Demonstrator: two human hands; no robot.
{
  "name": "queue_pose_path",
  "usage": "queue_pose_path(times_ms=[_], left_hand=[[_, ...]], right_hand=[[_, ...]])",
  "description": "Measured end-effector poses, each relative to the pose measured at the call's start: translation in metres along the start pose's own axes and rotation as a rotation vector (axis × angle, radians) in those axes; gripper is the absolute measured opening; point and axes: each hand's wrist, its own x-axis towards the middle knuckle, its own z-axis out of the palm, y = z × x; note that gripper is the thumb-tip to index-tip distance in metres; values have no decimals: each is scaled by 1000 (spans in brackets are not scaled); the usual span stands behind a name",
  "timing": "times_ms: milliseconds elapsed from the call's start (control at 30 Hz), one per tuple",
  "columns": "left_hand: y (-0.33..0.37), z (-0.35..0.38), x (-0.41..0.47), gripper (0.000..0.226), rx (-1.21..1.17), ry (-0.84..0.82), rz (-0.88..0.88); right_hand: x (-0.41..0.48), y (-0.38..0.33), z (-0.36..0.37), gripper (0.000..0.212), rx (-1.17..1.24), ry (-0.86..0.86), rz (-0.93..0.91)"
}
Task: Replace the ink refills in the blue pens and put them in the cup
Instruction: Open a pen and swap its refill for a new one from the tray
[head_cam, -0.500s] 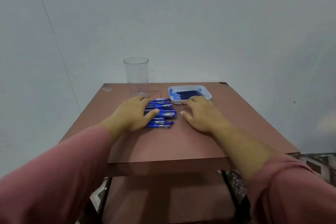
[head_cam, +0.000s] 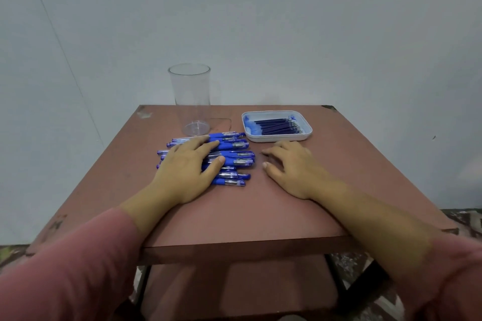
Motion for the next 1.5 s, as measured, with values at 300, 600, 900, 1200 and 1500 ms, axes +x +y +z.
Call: queue_pose_path(times_ms=[300,600,900,1200,1500], left_hand=[[1,1,-2,71,-40,17,-5],[0,2,-1,69,-40,24,5],[0,3,-1,67,-39,33,11],[11,-17,17,53,53,65,269],[22,-9,57,32,-216,59,320]], right_hand=[[2,2,3,34,52,60,-24],[23,-1,4,36,126,83,-276],[32,0,9,26,186,150,-346],[26,28,-18,21,43,367,-438],[28,32,-2,23,190,467,-365]])
